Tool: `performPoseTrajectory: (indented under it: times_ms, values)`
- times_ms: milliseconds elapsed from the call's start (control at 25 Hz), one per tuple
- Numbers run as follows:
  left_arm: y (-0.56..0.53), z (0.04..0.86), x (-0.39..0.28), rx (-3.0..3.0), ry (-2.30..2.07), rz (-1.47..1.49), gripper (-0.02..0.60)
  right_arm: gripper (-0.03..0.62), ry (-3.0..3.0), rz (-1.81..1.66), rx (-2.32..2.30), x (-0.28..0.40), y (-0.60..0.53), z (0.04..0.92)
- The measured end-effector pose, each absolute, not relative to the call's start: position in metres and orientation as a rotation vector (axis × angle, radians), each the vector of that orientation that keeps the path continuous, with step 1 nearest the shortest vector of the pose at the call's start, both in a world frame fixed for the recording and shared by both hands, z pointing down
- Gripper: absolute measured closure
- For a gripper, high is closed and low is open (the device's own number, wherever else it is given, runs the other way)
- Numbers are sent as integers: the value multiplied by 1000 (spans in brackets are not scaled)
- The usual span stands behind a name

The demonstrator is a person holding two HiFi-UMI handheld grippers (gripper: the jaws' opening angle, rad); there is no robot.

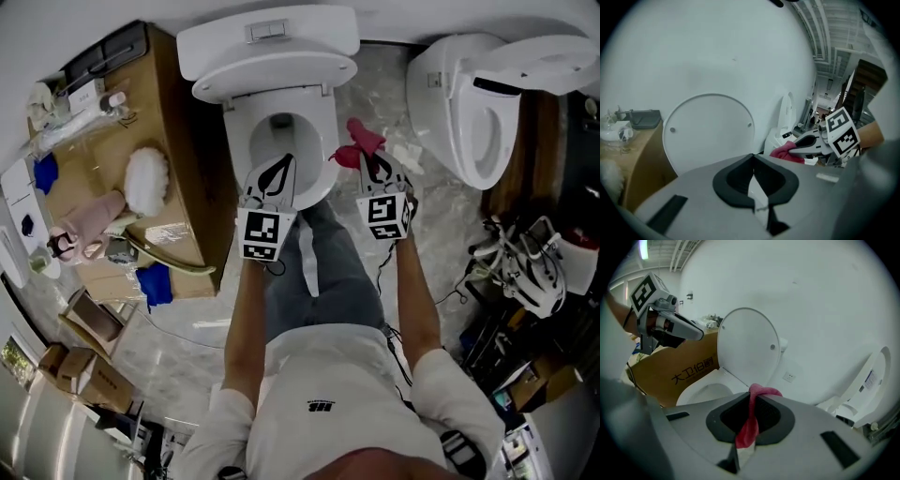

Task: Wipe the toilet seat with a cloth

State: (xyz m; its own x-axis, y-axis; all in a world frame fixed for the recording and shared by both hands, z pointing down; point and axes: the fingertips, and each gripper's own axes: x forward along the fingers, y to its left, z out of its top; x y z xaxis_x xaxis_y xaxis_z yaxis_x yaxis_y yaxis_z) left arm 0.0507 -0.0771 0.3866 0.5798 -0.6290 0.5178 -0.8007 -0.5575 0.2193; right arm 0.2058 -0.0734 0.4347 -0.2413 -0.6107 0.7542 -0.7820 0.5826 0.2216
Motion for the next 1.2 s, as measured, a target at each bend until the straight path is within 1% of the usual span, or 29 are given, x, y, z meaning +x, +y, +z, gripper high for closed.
performPoseTrajectory:
  times_ms: [240, 520, 760, 1200]
  values:
    - [-84, 438, 74, 2332, -1154, 577, 572, 582, -1966, 208, 988, 216, -91, 495]
    - [-93, 482, 87, 2265, -1187, 577, 572, 582, -1969, 117, 850, 215, -109, 556]
    - [-95, 517, 87, 2218, -1202, 566, 572, 582, -1960, 22, 698, 204, -114, 611]
    - [-91, 565, 81, 2159, -1207, 552, 572, 582, -1972, 24, 606, 182, -120, 679]
